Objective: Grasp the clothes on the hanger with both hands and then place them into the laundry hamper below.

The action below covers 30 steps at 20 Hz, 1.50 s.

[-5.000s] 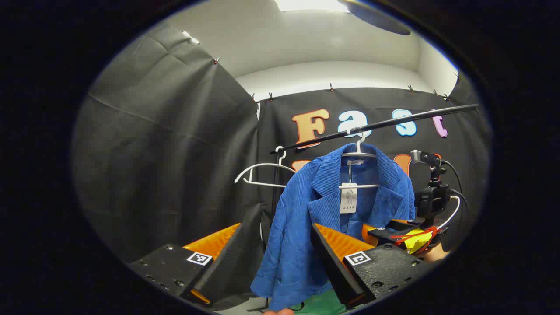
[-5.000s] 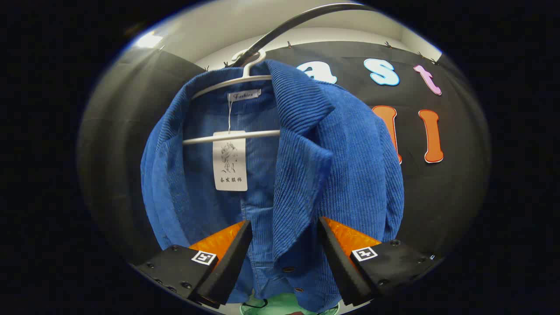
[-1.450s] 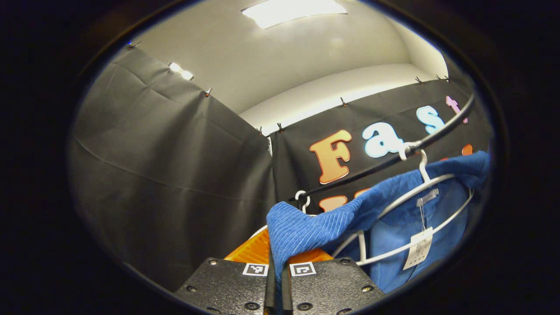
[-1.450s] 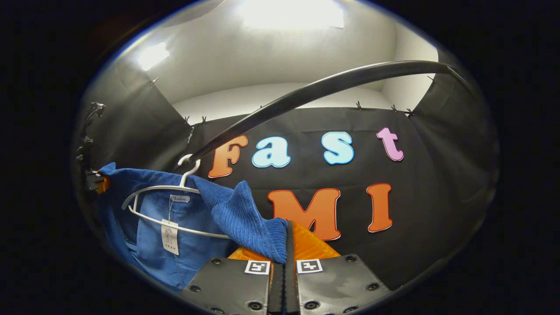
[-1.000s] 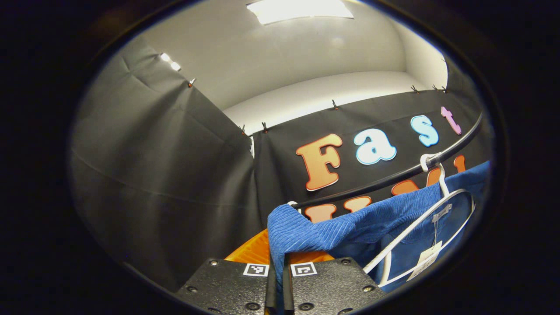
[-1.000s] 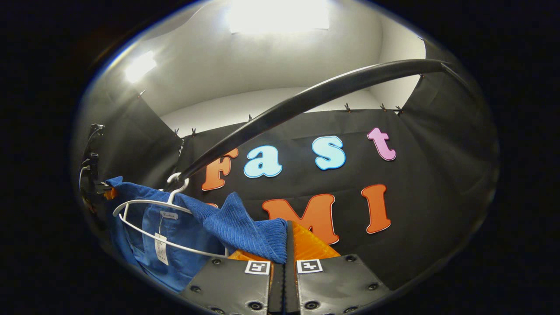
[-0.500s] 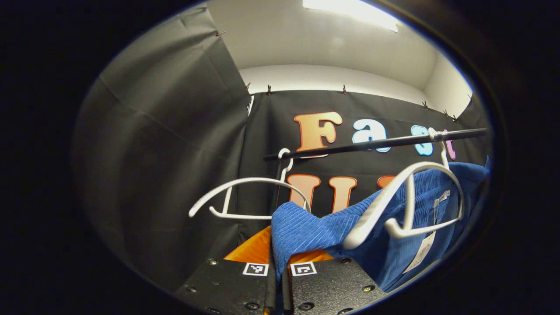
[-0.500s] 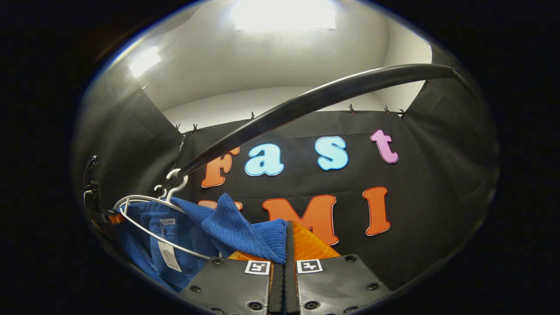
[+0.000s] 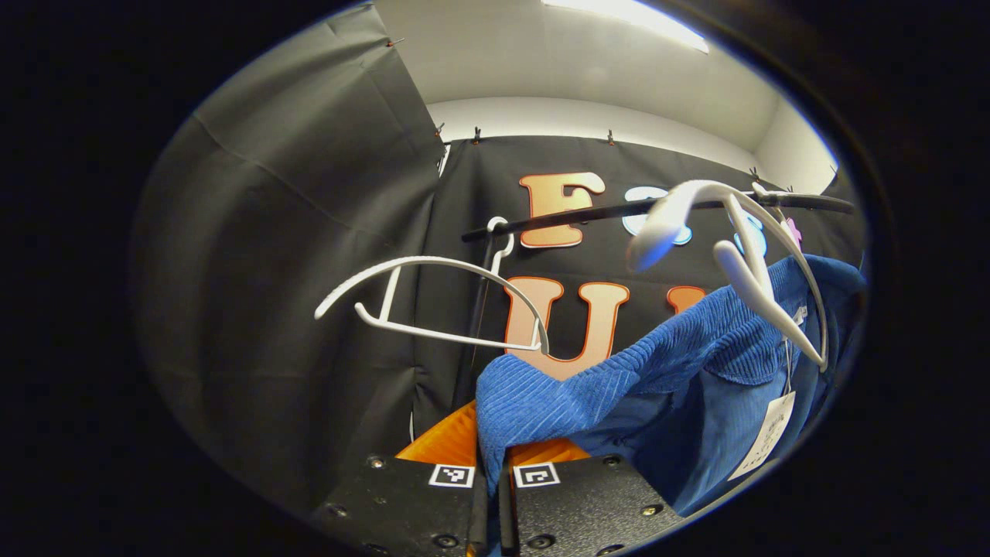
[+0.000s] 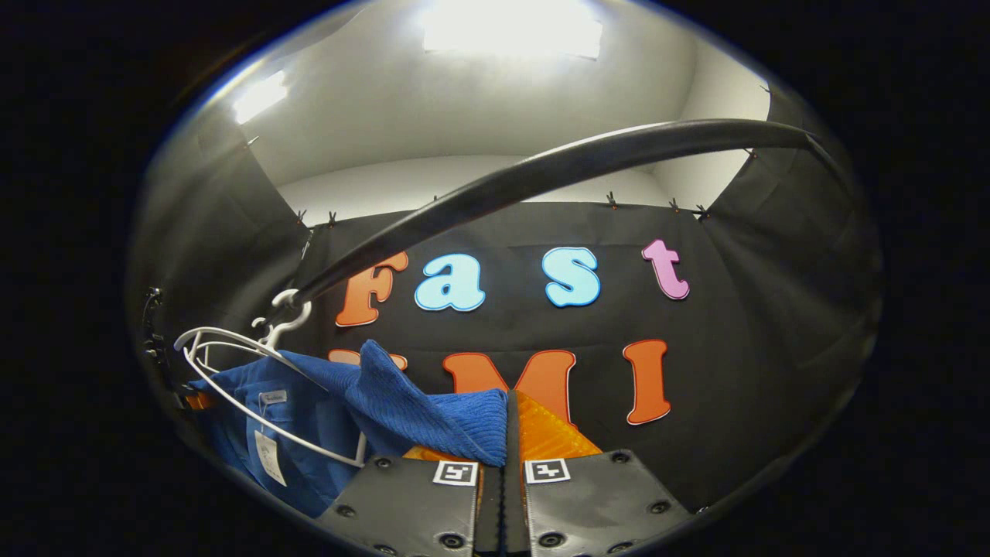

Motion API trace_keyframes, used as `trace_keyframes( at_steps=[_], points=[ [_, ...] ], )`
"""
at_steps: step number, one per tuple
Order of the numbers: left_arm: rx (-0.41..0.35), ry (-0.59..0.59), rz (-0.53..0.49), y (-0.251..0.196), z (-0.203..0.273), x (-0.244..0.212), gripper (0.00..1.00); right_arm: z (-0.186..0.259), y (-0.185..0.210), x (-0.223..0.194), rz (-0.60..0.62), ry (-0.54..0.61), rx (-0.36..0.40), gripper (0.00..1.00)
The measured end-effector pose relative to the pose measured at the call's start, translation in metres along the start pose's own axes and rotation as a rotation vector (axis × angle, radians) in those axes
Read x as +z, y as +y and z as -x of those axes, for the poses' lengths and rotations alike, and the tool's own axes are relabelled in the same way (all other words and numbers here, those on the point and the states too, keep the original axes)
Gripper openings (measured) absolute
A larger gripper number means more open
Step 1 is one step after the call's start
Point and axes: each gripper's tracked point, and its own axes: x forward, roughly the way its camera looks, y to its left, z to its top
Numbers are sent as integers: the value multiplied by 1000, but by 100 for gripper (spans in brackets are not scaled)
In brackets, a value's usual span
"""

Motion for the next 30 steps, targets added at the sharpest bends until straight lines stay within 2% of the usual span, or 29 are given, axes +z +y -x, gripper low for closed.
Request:
trace_keyframes(
  at_steps=[8, 14, 17, 20, 25, 28, 29, 30],
  points=[
    [-3, 53, -20, -15, 18, -26, 5, -24, -24, -24, 60, 24, -96, 9],
    [-62, 108, -31, -53, 19, -52, 5, -45, -85, -59, 24, 73, -248, 9],
    [-105, 141, -44, -74, 23, -68, 6, -35, -99, -75, 33, 114, -260, 8],
    [-127, 147, -83, -84, 29, -70, 5, -22, -107, -71, 68, 116, -265, 9],
    [-155, 153, -64, -95, 48, -63, 5, -14, -94, -64, 68, 133, -194, 9],
    [-168, 162, -40, -107, 60, -59, 5, -11, -52, -74, 16, 161, -67, 9],
    [-175, 163, -29, -113, 64, -58, 7, -9, -34, -82, -10, 179, -16, 4],
    [-183, 166, -20, -119, 67, -59, 6, -4, -16, -93, -31, 202, 32, 9]
  ],
)
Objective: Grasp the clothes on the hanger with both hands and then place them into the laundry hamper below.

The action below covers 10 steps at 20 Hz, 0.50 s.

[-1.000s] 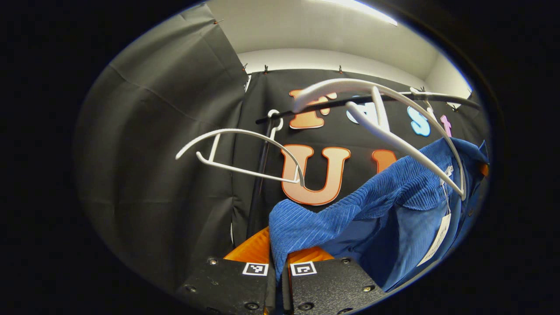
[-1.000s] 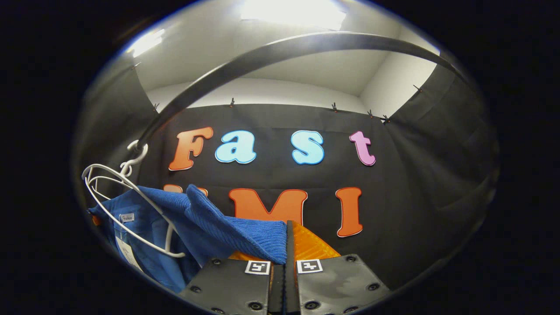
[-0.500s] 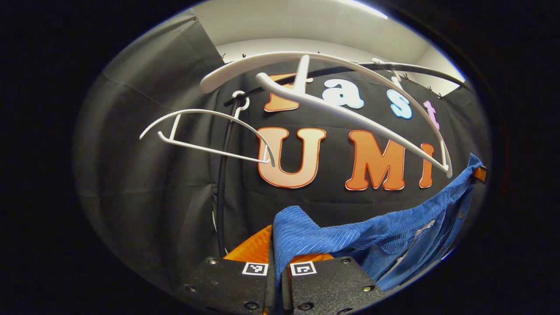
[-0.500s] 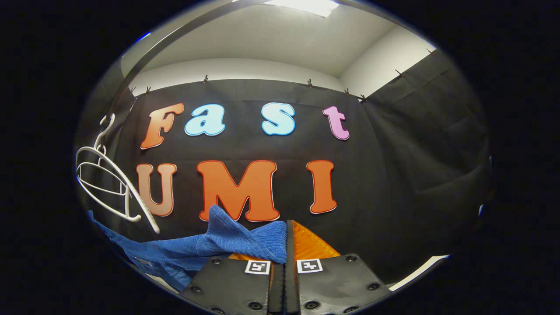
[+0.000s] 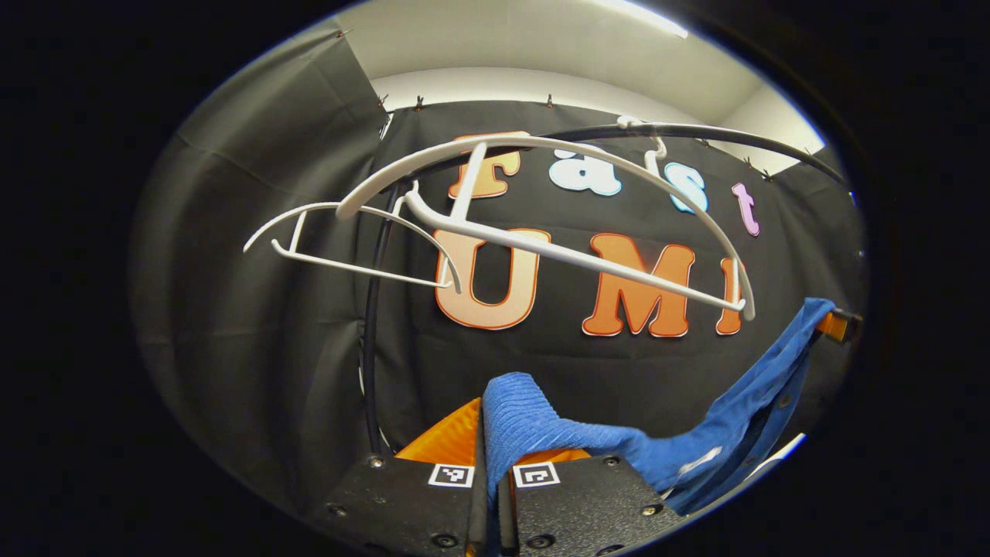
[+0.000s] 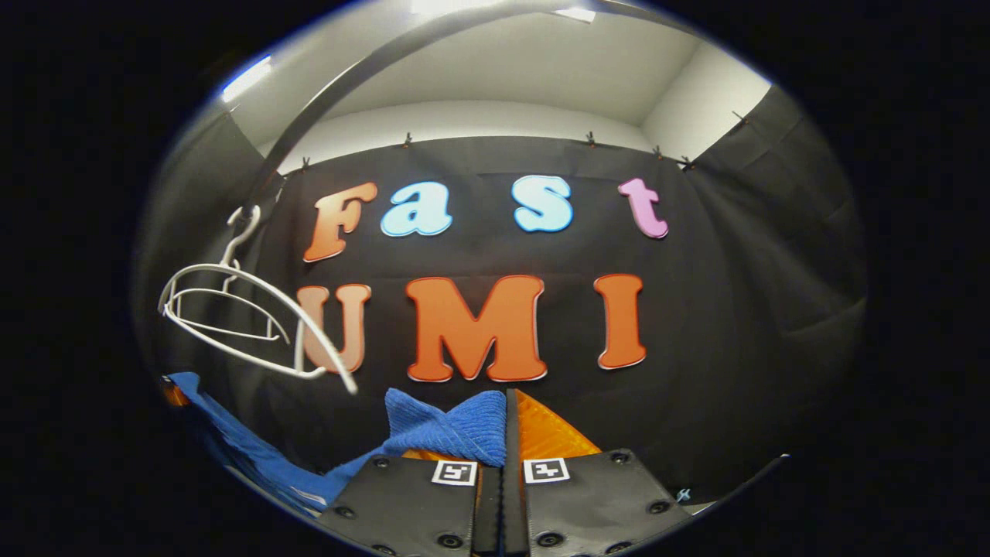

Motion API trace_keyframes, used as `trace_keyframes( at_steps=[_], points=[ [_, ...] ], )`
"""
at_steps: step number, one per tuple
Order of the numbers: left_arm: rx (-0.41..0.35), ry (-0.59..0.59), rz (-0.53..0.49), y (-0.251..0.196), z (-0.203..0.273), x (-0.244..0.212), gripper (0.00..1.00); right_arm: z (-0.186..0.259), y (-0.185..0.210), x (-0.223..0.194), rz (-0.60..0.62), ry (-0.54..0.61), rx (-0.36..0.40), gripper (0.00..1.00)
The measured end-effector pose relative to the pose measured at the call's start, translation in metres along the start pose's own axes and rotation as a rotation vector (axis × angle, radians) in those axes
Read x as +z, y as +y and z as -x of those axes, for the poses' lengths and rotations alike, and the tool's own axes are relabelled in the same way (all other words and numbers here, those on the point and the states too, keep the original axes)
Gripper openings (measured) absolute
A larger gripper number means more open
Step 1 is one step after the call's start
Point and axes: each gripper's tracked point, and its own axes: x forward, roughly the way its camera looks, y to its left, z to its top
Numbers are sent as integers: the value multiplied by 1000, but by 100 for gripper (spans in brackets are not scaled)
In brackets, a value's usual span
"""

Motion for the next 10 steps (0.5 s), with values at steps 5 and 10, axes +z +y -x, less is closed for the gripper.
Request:
trace_keyframes(
  at_steps=[5, 10],
  points=[
    [-44, 66, 0, -28, 8, -29, 5, 10, 68, -72, -76, 159, 163, 9],
    [-81, 251, 119, -58, 19, -103, 5, 25, 100, -158, -99, 350, 223, 9]
  ],
)
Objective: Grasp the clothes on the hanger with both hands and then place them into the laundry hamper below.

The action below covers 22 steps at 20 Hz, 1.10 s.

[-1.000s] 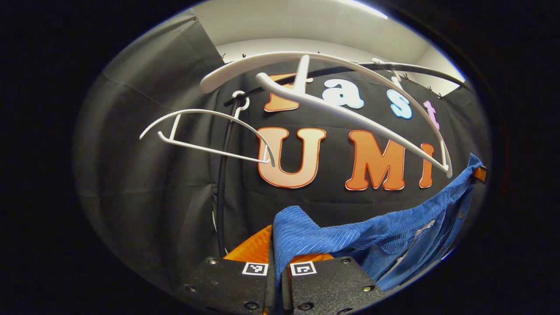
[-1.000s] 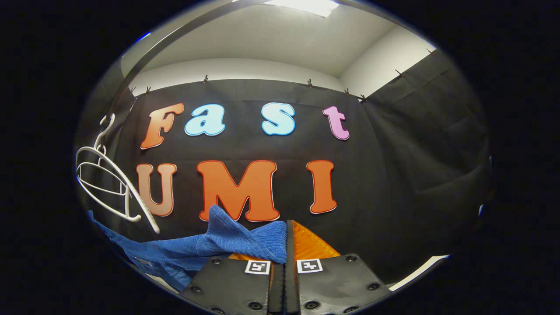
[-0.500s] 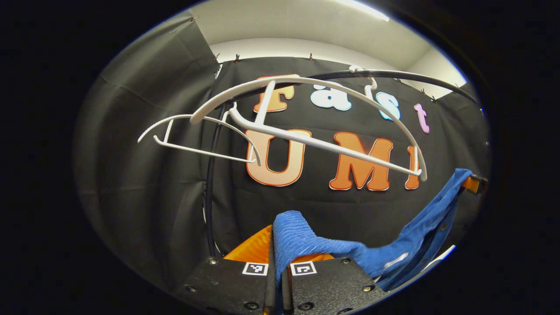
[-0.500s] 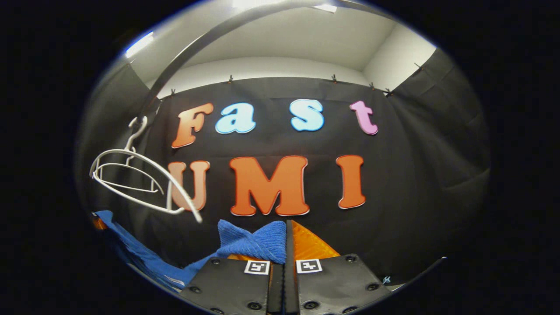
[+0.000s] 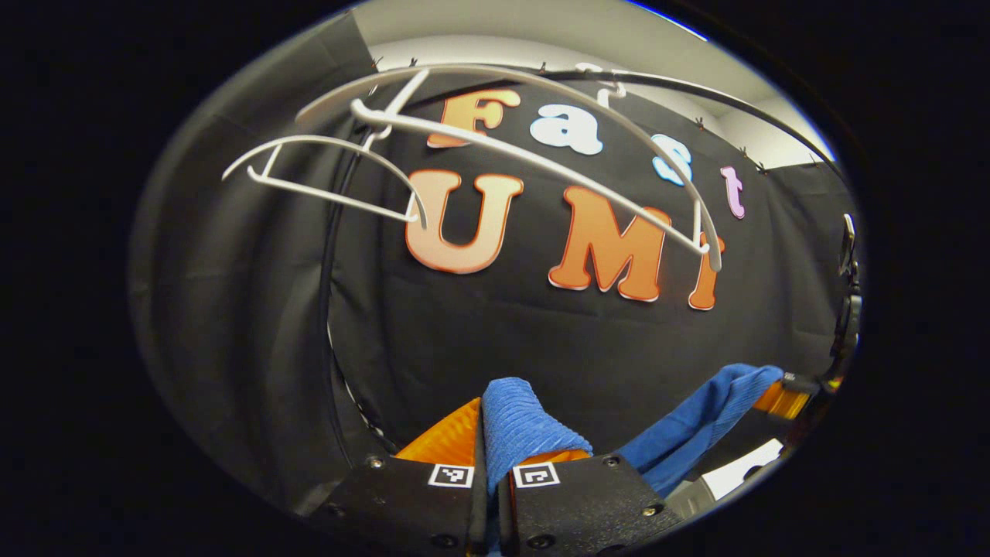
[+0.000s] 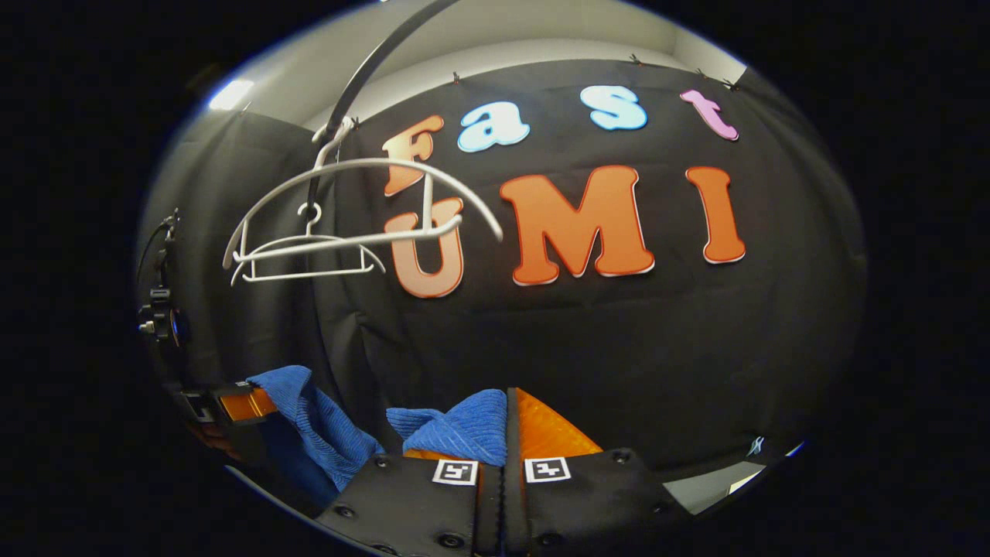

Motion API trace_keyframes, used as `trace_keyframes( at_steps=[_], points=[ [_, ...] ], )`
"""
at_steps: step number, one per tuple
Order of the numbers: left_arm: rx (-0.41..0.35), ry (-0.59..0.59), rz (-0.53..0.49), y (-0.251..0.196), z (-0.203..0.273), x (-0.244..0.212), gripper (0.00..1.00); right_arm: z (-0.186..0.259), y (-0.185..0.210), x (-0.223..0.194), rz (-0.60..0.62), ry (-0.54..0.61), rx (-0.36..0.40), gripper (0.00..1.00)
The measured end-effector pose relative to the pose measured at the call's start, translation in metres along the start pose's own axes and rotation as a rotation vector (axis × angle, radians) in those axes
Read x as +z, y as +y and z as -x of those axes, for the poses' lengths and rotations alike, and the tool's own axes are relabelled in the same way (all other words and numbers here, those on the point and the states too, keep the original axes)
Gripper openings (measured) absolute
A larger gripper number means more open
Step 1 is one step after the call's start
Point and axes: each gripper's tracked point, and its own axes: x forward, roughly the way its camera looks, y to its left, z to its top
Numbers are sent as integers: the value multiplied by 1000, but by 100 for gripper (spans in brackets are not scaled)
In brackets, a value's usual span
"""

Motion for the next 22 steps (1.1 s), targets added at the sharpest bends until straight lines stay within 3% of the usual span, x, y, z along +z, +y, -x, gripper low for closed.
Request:
trace_keyframes(
  at_steps=[3, 12, 16, 17, 18, 20, 21, 22],
  points=[
    [-24, 131, 83, -12, -7, -55, 6, -5, 9, -55, -25, 129, 8, 9],
    [43, 548, 80, -16, -7, -216, 6, -3, 13, -212, -70, 541, 4, 9],
    [76, 679, 75, -15, 3, -256, 8, 3, 3, -266, -59, 676, -20, 10],
    [84, 698, 78, -13, 0, -268, 2, 3, 3, -275, -58, 700, -27, 10],
    [86, 711, 84, -12, 1, -271, 6, 8, 5, -283, -62, 722, -24, 10],
    [84, 730, 87, -12, 5, -278, 25, 18, 3, -300, -60, 762, -24, 14],
    [79, 739, 90, -11, 10, -280, 33, 24, 2, -305, -58, 779, -19, 5],
    [86, 742, 88, -8, 15, -281, 37, 29, 2, -311, -57, 789, -12, 21]
  ],
)
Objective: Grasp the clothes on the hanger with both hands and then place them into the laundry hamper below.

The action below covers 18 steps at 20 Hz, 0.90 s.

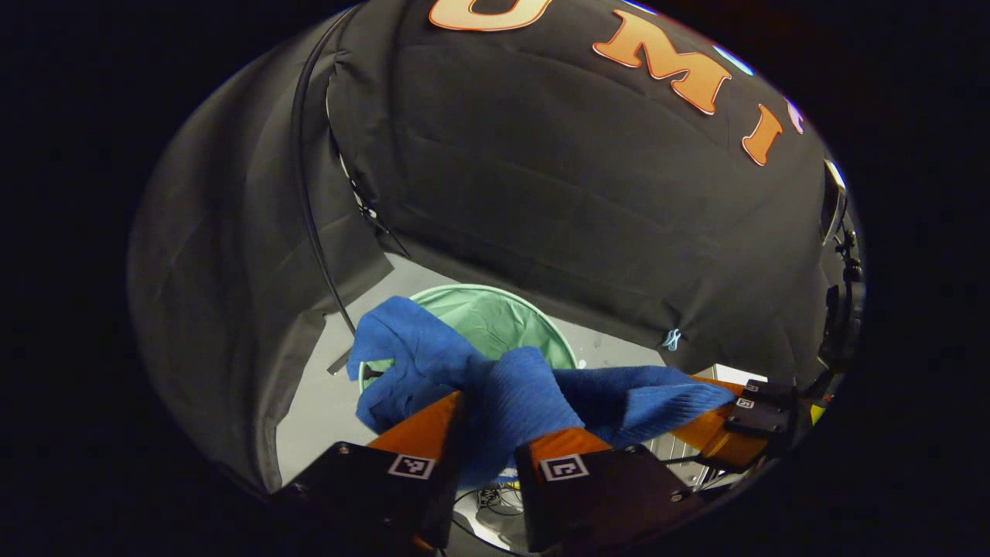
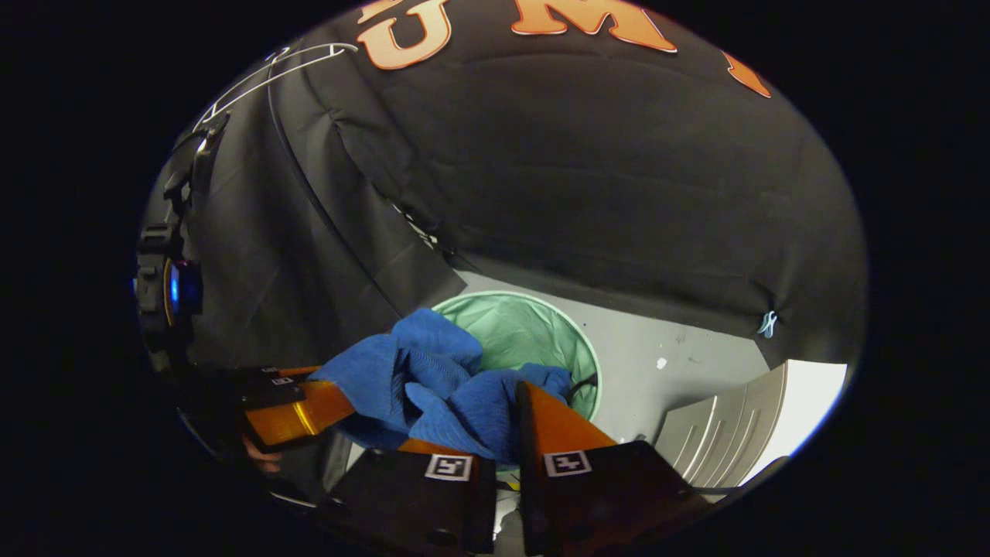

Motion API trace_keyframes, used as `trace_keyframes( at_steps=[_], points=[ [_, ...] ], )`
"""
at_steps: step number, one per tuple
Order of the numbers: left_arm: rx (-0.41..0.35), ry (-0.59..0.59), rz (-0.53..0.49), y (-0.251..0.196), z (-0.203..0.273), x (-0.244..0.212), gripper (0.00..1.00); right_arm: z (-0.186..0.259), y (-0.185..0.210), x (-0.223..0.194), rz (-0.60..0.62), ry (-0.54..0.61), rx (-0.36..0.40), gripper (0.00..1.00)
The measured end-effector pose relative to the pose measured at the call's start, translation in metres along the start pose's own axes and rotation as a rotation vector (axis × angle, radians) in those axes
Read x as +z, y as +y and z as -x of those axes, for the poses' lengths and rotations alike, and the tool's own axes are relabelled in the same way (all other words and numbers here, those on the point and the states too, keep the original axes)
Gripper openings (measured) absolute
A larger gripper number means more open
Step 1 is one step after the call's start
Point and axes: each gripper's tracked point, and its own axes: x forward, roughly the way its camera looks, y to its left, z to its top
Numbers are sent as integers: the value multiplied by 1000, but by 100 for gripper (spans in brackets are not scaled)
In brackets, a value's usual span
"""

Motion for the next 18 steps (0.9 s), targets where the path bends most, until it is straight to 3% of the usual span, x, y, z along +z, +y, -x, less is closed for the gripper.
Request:
trace_keyframes(
  at_steps=[1, 2, 3, 5, 7, 11, 18],
  points=[
    [14, 6, -1, 3, 2, -4, 43, -1, 2, -3, 2, 6, 9, 43],
    [38, 6, -5, 8, 3, -5, 62, -1, 2, -5, 8, 10, 11, 51],
    [68, 1, -13, 17, 4, -5, 62, -1, 1, -6, 14, 16, 11, 48],
    [102, -7, -30, 27, 3, -9, 99, -3, -2, -9, 14, 25, -7, 69],
    [85, -3, -24, 19, 11, -7, 96, -5, -4, -12, 11, 32, -16, 98],
    [72, -50, -45, 20, 18, 0, 96, 3, -4, -13, 14, 18, -21, 99],
    [69, -243, -57, 7, 79, 43, 96, 43, 10, 20, -7, -112, -10, 99]
  ],
)
